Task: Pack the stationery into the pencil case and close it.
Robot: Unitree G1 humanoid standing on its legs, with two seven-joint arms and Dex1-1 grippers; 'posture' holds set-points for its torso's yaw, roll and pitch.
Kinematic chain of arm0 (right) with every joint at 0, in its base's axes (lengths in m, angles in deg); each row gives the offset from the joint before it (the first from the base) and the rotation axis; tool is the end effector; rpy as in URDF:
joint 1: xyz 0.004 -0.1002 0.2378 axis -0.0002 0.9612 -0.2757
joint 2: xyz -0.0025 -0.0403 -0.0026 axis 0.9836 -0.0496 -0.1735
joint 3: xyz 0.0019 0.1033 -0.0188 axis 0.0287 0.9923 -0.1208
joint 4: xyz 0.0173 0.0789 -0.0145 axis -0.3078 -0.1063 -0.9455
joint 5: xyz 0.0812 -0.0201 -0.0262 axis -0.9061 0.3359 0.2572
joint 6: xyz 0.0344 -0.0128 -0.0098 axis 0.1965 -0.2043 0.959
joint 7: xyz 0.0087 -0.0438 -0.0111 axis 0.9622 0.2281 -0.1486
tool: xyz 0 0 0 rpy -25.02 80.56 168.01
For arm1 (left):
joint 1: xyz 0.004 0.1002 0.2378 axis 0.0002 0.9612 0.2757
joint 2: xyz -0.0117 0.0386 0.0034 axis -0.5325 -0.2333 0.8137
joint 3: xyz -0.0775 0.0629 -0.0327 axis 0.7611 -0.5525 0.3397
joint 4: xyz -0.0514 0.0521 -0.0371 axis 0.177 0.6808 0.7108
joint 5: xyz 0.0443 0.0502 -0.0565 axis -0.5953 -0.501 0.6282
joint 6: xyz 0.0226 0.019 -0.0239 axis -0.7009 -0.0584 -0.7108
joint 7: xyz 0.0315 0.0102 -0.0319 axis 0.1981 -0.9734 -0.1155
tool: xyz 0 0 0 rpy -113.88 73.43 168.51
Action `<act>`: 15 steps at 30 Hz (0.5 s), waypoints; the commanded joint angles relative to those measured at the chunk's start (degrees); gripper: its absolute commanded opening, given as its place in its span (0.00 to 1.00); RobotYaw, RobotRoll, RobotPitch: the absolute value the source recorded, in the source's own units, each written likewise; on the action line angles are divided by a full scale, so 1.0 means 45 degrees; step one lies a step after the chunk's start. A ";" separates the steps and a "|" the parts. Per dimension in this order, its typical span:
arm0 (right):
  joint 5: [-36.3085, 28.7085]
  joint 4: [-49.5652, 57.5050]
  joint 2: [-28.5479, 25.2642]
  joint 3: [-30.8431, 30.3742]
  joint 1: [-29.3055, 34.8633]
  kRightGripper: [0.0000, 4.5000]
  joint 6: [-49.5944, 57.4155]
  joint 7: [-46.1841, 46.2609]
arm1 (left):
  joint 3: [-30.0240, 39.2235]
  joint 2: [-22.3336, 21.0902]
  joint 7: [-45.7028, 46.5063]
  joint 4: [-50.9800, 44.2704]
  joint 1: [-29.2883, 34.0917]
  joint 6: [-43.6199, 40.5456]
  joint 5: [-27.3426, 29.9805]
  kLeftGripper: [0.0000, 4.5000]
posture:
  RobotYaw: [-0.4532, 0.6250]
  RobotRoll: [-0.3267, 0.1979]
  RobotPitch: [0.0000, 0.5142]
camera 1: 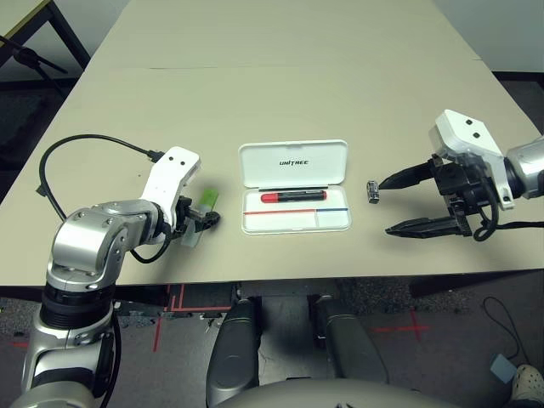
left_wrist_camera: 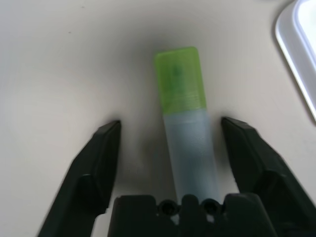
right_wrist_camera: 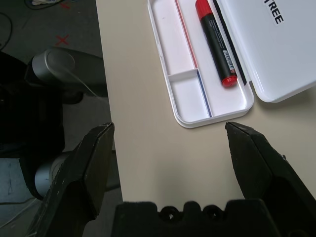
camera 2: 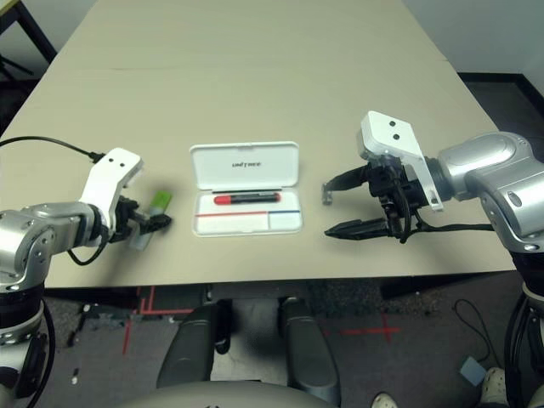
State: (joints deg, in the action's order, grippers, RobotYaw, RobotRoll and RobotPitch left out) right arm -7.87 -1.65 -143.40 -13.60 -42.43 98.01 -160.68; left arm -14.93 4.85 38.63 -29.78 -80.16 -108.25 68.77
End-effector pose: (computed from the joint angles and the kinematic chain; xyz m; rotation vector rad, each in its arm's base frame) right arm 0.2397 -0.2536 0.2377 -0.5204 0.4733 1.3667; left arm 0.2106 0.2283 0.1650 0.2247 0.7851 -0.3071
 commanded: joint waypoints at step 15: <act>0.0200 -0.0182 0.0194 -0.0312 -0.0139 1.00 -0.0455 0.0185 | -0.2771 -0.4314 -0.2792 -0.1107 0.0291 0.3178 0.1026 0.24 | 0.46 0.62 0.40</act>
State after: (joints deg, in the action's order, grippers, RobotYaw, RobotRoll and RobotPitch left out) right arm -7.32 -2.62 -142.84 -13.88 -42.80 96.50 -159.90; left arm -25.29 -12.88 28.86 -33.06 -79.41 -97.66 72.85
